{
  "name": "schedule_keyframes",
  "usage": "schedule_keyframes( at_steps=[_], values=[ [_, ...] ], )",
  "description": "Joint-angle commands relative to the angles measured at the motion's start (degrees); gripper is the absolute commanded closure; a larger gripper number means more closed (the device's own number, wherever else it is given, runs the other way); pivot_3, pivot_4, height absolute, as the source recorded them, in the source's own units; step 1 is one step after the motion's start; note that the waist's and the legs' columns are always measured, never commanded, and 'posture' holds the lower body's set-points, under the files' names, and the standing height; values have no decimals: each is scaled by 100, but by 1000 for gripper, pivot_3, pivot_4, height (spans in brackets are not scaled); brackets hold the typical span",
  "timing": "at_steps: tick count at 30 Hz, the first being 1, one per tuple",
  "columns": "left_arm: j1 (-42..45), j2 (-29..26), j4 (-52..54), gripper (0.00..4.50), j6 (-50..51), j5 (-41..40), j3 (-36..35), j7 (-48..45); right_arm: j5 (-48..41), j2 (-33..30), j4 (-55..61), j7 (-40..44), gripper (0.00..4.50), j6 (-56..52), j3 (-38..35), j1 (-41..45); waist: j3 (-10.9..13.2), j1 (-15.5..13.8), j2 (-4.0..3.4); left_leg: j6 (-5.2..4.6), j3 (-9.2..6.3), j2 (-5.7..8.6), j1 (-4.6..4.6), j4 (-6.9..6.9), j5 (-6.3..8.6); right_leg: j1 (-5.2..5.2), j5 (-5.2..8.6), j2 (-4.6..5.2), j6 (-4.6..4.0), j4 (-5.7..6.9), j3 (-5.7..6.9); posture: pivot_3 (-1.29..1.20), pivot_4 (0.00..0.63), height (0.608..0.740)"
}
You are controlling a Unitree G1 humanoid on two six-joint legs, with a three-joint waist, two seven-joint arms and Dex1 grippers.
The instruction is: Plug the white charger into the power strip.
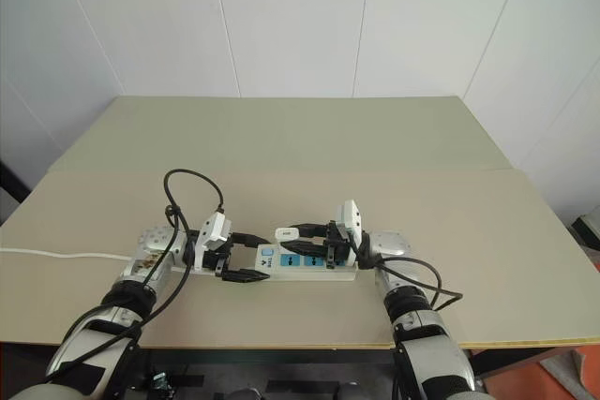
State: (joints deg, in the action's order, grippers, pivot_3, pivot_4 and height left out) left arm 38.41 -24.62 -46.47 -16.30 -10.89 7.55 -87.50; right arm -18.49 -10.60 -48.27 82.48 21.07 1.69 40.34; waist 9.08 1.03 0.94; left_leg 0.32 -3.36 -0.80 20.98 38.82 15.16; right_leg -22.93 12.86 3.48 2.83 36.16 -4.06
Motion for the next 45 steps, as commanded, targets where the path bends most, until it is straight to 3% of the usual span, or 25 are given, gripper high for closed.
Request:
schedule_keyframes(
  at_steps=[1, 8, 23, 37, 45],
  values=[
    [-141, -33, -140, 1261, -67, 350, 268, -56, 225, -323, -403, 17, 3380, 119, -55, -39, 0, -2, 0, 0, 0, 0, -5, 0, 0, 6, 0, 0, 0, -2, 0, 0, 150, 740],
    [-193, -59, -56, 1261, -36, 308, 282, -49, 370, -565, -766, 45, 3380, 329, -108, 73, 0, -8, 0, 0, 0, 0, -63, -16, 1, 67, 5, 1, 2, -17, 1, 0, 150, 740],
    [-245, -19, 54, 1261, -4, 274, 297, -3, 612, -463, -935, -145, 3380, 597, 78, 268, -1, -1, -1, 0, 1, 0, -69, -16, 1, 70, 5, 1, 2, -15, -1, 0, 150, 740],
    [-305, -15, 116, 1261, 19, 247, 302, 19, 986, -545, -1227, -168, 3380, -209, 501, 498, -37, 58, -49, 0, 0, -1, -79, -20, 1, 74, 12, 0, 10, -10, -2, 0, 150, 740],
    [-312, -22, 104, 1261, -29, 258, 298, 36, 1058, -561, -1250, -244, 3380, 172, 559, 329, -47, 60, -54, 0, 0, -1, -78, -24, 1, 75, 20, 0, 21, -13, -2, 0, 150, 740]
  ],
)
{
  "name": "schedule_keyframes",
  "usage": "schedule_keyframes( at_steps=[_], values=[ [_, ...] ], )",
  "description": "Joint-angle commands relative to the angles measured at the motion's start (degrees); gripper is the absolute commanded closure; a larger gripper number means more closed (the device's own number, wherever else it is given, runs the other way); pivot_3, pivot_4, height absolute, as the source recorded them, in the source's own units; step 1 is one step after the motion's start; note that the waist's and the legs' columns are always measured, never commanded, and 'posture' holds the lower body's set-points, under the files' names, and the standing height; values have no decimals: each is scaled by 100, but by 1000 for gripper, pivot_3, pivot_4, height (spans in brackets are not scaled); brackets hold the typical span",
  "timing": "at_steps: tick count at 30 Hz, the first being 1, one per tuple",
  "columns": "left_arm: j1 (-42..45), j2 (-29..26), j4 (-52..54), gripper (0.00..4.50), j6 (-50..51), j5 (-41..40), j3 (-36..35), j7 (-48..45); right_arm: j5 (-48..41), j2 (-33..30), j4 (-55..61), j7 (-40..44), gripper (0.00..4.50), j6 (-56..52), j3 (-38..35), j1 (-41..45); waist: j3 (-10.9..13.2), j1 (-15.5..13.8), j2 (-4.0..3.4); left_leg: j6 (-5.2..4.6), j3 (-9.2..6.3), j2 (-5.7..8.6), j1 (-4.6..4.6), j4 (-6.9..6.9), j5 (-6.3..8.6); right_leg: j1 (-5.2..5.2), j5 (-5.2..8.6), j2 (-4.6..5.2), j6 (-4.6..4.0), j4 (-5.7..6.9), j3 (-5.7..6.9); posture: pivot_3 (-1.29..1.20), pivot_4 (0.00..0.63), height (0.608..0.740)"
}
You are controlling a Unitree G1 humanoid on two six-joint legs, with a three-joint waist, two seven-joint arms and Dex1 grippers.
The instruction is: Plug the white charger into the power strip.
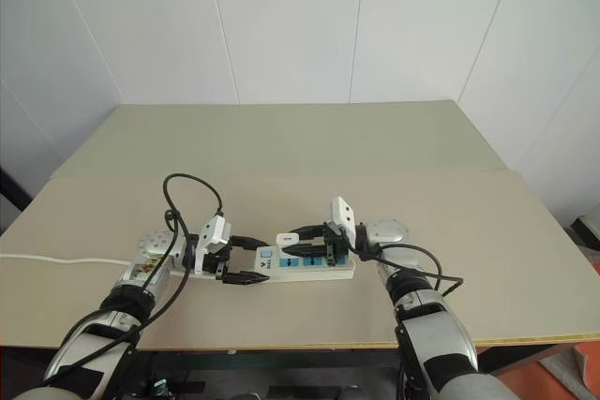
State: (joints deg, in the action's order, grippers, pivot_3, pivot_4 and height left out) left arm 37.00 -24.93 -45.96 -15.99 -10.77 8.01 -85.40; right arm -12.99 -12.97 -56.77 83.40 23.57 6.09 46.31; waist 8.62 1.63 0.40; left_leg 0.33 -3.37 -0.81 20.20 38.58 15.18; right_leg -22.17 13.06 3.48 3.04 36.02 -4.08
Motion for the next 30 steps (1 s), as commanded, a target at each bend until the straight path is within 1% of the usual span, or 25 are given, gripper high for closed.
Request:
schedule_keyframes(
  at_steps=[1, 6, 8, 10, 16, 21, 23, 25, 27, 29, 30],
  values=[
    [-174, 9, 52, 1261, -69, 248, 253, -172, 511, -337, -410, -330, 3380, -127, 126, -262, -1, 0, 0, 0, 0, 0, 0, 0, 0, 0, 0, 0, -1, 0, 0, 0, 150, 740],
    [-221, 45, 125, 1261, 13, 142, 215, -231, 444, -378, -324, -340, 3380, 41, 52, -333, -8, 0, -1, 0, 0, 0, 0, -2, 0, 0, 0, 0, 0, -2, 0, 0, 150, 740],
    [-229, 44, 128, 1261, -12, 149, 211, -213, 415, -382, -291, -287, 2655, 176, 27, -339, -9, -8, -1, 0, 0, 0, 0, -5, 0, 0, 5, 0, 6, -5, 0, 0, 150, 740],
    [-227, 41, 115, 1261, -42, 163, 204, -189, 389, -403, -253, -133, 2118, 302, 30, -350, -10, -12, 2, 0, 0, 0, 1, -8, 0, -1, 6, 2, 7, -8, 0, 0, 150, 740],
    [-209, 43, 85, 1261, -57, 182, 191, -155, 320, -451, -208, 154, 32, 631, 14, -384, -12, 8, 6, 0, 0, -1, -2, -25, 0, -2, 9, 0, 0, -13, 1, 0, 150, 740],
    [-163, 159, 86, 1261, 210, 101, 98, 66, 308, -483, -175, 325, 32, 680, 22, -388, -12, 5, 6, 0, 0, -1, -1, -25, 0, -1, 9, 1, 0, -14, 1, 0, 150, 740],
    [-135, 214, 95, 1261, 182, 14, 46, -27, 295, -508, -139, 409, 32, 637, 29, -389, -12, -5, 6, 0, 0, 0, -1, -25, 0, -1, 10, 2, 1, -14, 1, 0, 150, 740],
    [-127, 294, 258, 531, 304, -245, -102, -164, 222, -485, -94, 388, 0, 737, -51, -393, -11, -10, 7, 0, 0, 0, 0, -24, 0, -1, 10, 2, 2, -14, 1, 0, 150, 740],
    [-108, 363, 396, 24, 294, -408, -233, -219, 61, -434, -32, 380, 0, 889, -200, -390, -5, -2, 14, 0, 1, 0, 3, -24, 0, -5, 10, 2, 2, -15, 1, 0, 150, 740],
    [-94, 376, 496, 24, 287, -485, -293, -285, -85, -412, 53, 467, 0, 892, -315, -386, 20, 34, 34, 0, 0, -2, 7, -25, 0, -11, 8, 0, -2, -13, 1, 0, 150, 740],
    [-107, 342, 694, 24, 500, -633, -318, -427, -153, -465, 114, 552, 0, 826, -364, -336, 32, 75, 36, 0, 0, -3, 11, -25, 0, -15, 0, -1, -14, -12, 1, 0, 150, 740]
  ],
)
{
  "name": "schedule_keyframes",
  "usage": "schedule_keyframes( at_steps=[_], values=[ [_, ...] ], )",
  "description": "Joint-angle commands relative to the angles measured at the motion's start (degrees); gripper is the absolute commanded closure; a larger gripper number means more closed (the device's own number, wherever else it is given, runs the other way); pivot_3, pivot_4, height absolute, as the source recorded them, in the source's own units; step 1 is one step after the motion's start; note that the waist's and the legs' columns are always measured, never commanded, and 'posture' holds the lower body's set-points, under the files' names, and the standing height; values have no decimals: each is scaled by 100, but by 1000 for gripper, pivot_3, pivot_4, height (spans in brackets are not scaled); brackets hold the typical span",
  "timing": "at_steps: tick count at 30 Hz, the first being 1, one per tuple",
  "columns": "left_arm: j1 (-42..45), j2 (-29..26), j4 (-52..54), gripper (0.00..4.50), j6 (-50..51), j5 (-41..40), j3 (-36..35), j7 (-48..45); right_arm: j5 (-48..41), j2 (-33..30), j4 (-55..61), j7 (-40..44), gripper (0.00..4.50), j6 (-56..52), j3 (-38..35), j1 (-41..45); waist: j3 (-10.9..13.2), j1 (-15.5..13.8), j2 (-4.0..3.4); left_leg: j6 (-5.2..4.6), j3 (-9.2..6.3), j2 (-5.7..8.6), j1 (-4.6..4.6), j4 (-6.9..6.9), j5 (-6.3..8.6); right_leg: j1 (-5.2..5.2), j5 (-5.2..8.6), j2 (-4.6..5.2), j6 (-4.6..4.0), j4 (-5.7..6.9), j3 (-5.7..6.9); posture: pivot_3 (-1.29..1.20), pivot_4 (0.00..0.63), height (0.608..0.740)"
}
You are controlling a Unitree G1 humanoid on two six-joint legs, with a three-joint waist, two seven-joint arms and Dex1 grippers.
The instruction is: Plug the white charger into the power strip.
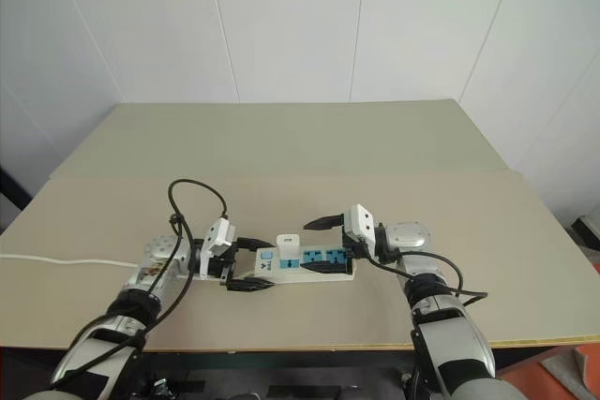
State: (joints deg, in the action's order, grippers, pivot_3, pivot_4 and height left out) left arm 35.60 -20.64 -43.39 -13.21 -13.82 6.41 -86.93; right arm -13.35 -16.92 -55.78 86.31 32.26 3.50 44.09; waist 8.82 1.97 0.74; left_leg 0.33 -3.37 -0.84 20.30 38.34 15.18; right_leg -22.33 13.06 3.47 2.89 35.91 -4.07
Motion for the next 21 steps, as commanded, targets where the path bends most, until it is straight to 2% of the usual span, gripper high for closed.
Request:
schedule_keyframes(
  at_steps=[1, 6, 10, 12, 14, 18, 21],
  values=[
    [10, -138, 660, 24, 485, -484, -178, -409, -180, -125, 71, 320, 0, -101, -149, -59, 26, 61, 3, 0, 0, 0, 0, -2, 0, -1, -6, -1, -11, 1, -1, 0, 150, 740],
    [-100, -520, 1922, 24, 1559, -1222, -531, -415, -712, -666, 822, 579, 0, -808, -493, 131, 116, 82, -1, 1, 1, 0, 25, -3, -1, -32, -7, 1, -12, 10, -5, 0, 150, 740],
    [-171, -1011, 2456, 24, 2055, -1484, -760, -471, -1016, -1263, 1479, 619, 0, -1153, -541, 46, 131, 88, -3, 7, -1, -1, 112, 4, -5, -135, -10, 0, -18, 32, -7, 0, 150, 740],
    [-419, -1873, 2341, 24, 1244, -1033, -510, -540, -1099, -2007, 1890, 619, 0, -1197, -487, -84, 137, 110, -6, 9, 2, -1, 147, 4, -7, -174, -12, 0, -20, 34, -9, 0, 150, 740],
    [-574, -2433, 2067, 24, 749, -823, -444, -557, -1196, -2670, 2200, 619, 0, -1308, -359, -266, 168, 104, -23, 16, 4, 0, 168, 2, -10, -197, -13, 2, -22, 36, -12, 0, 150, 740],
    [-725, -3064, 1637, 24, 492, -911, -815, -556, -1778, -3974, 2744, 619, 0, -2081, -234, -857, 179, 16, -19, 15, 11, 0, 170, 2, -10, -192, -12, 6, -22, 25, -9, 0, 150, 740],
    [-862, -3431, 1647, 24, 490, -1083, -1020, -556, -2211, -4687, 2981, 619, 0, -2122, -346, -1459, 181, 10, -16, 15, 10, -1, 175, 6, -10, -193, -12, 6, -22, 25, -8, 0, 150, 740]
  ],
)
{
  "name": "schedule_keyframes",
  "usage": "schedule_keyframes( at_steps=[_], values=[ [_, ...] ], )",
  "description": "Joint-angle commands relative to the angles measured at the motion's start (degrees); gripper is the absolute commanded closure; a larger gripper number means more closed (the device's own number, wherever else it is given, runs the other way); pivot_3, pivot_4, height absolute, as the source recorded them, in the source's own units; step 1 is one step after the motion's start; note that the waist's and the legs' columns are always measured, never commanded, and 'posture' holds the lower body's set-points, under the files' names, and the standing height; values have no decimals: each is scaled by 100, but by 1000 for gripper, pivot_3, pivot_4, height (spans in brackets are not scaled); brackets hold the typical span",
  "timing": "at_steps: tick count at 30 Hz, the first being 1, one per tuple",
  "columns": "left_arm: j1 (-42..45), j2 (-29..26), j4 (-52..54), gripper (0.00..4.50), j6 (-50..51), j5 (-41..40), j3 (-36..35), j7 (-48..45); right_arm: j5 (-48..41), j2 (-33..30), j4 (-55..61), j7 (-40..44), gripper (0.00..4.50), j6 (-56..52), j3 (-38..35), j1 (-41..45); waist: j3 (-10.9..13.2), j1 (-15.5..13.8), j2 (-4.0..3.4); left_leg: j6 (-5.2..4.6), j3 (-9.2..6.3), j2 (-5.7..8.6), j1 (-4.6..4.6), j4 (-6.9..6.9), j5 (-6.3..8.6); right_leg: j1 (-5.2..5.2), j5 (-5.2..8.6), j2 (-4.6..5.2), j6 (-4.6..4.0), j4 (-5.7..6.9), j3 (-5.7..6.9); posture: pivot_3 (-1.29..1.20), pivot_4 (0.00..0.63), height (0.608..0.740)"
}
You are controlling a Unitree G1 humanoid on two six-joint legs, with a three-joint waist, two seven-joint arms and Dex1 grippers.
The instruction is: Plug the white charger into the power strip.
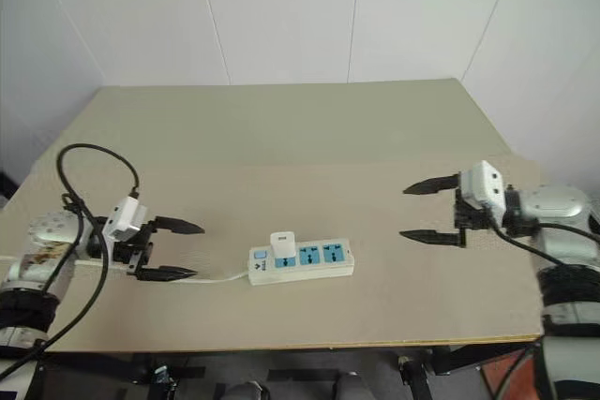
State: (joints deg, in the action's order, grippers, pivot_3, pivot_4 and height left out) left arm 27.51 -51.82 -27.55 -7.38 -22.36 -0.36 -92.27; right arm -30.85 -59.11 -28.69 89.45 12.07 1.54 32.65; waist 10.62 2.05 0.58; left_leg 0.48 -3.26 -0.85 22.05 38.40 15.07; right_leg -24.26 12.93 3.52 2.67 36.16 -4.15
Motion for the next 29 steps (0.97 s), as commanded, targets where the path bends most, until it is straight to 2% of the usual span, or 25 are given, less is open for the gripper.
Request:
schedule_keyframes(
  at_steps=[1, 4, 8, 15, 29],
  values=[
    [-107, -376, 107, 24, -56, -286, -385, -23, -544, -628, 316, 305, 0, -81, -181, -481, 0, 12, 0, 0, 2, -1, 0, 0, 0, 0, 0, 0, 0, -1, -1, 0, 150, 740],
    [-241, -424, 194, 24, -14, -331, -462, -23, -768, -932, 461, 305, 0, -52, -259, -865, 0, 42, 0, -1, 10, -2, -5, 0, 0, 3, 0, 1, 1, 1, -4, 0, 150, 740],
    [-325, -288, 241, 24, 10, -297, -494, -15, -803, -1005, 598, 305, 0, -103, -385, -1045, 0, 81, 0, -1, 15, -10, -13, 0, 0, 3, -1, -8, -1, 6, -6, 0, 150, 740],
    [-131, -40, 193, 24, 27, -160, -322, -22, -676, -877, 740, 305, 0, -71, -644, -1175, 0, 43, 1, -2, 13, -8, -7, 3, -1, 1, -1, -7, -2, 7, -5, 0, 150, 740],
    [647, -100, -522, 24, -308, -61, 333, -23, -227, -426, 1284, -24, 0, 31, -1228, -1853, 0, 23, 2, -2, 9, -6, -1, 27, 0, 5, -3, -9, 1, 18, -3, 0, 150, 740]
  ],
)
